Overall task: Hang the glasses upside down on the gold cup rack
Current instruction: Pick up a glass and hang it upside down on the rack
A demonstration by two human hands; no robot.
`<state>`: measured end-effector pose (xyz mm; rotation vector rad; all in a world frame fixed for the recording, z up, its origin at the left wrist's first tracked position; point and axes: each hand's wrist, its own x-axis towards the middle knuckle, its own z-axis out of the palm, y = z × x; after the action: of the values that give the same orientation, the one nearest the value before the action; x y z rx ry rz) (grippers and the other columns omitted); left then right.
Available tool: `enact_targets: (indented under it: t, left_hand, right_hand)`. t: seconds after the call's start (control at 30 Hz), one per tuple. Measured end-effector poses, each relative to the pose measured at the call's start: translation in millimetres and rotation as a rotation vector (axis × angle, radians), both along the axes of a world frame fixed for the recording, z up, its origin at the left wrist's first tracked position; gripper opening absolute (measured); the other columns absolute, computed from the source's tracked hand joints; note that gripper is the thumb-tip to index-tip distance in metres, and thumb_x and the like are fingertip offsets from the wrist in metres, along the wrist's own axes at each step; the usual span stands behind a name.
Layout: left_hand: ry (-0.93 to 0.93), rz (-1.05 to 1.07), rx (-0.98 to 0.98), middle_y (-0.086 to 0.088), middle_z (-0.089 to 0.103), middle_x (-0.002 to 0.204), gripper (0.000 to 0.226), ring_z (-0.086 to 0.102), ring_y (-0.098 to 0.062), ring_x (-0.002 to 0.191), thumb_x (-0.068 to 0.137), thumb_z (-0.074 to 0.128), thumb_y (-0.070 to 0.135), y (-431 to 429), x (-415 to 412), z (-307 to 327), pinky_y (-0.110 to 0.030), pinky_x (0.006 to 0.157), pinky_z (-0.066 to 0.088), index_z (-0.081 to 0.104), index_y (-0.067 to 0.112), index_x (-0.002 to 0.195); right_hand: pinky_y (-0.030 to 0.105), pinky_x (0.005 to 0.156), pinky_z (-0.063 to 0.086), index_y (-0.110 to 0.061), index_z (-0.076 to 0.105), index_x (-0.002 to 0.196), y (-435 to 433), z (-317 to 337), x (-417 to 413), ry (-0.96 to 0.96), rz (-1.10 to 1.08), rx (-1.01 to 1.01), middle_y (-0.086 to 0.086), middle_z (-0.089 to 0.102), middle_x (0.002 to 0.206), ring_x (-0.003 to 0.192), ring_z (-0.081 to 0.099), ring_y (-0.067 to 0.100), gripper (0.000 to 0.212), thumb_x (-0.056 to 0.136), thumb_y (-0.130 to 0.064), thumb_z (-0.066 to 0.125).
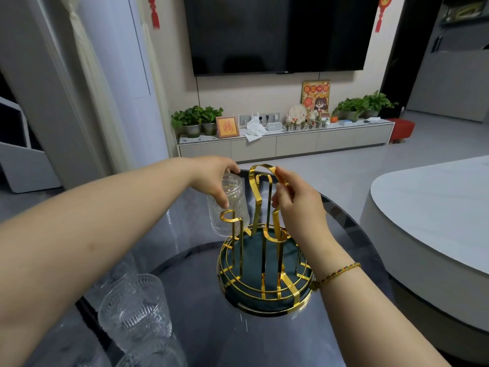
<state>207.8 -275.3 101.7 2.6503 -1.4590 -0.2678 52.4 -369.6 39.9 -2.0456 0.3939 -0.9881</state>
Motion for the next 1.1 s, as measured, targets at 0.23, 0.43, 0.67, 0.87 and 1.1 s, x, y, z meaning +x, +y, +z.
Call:
enact_targets:
  t: [0.23,0.43,0.67,0.87,1.1]
  left_hand:
    - [0.013,-0.001,-0.016,-0.010,0.044,0.132,0.078,0.045,-0.026,0.116,0.061,0.077,0.021,0,1,-11,-0.034,0.091,0.042,0.033,0.015,0.125]
    - [0.037,-0.029,-0.034,-0.007,0.043,0.134,0.073,0.042,-0.023,0.120,0.063,0.076,0.019,1,4,-15,-0.033,0.095,0.040,0.036,0.017,0.124]
    - [0.008,-0.023,-0.009,-0.006,0.038,0.139,0.073,0.037,-0.023,0.126,0.068,0.072,0.022,6,2,-11,-0.034,0.099,0.035,0.035,0.018,0.130]
    - [0.027,0.000,-0.222,-0.005,0.043,0.137,0.055,0.041,-0.020,0.123,0.077,0.063,0.026,52,-29,10,-0.029,0.098,0.032,0.041,0.020,0.127]
    - [0.251,0.023,-0.643,0.026,0.050,0.096,0.029,0.048,0.011,0.093,0.079,0.060,0.016,149,-104,1,-0.005,0.081,0.037,0.052,0.039,0.093]
  right_hand:
    - [0.009,0.052,0.039,-0.019,0.047,0.122,1,1,-1,0.001,0.004,0.006,-0.015,0.048,0.067,0.062,0.050,0.004,0.033,0.091,-0.012,0.041]
    - [0.028,0.069,0.045,-0.015,0.046,0.123,3,3,0,-0.021,-0.007,-0.001,0.011,0.063,0.094,0.081,0.054,0.016,0.034,0.090,-0.011,0.041]
    - [0.030,0.074,0.046,-0.015,0.046,0.123,0,4,1,-0.001,0.017,0.028,0.009,0.060,0.090,0.086,0.056,0.020,0.033,0.091,-0.012,0.041]
    - [0.027,0.063,0.045,-0.018,0.042,0.126,6,8,-2,0.057,0.024,0.067,0.008,0.057,0.090,0.078,0.056,0.020,0.034,0.092,-0.013,0.039]
    - [0.035,0.066,0.046,-0.018,0.027,0.134,25,13,-23,0.215,0.001,-0.050,-0.001,0.047,0.097,0.071,0.050,0.015,0.048,0.089,-0.011,0.043]
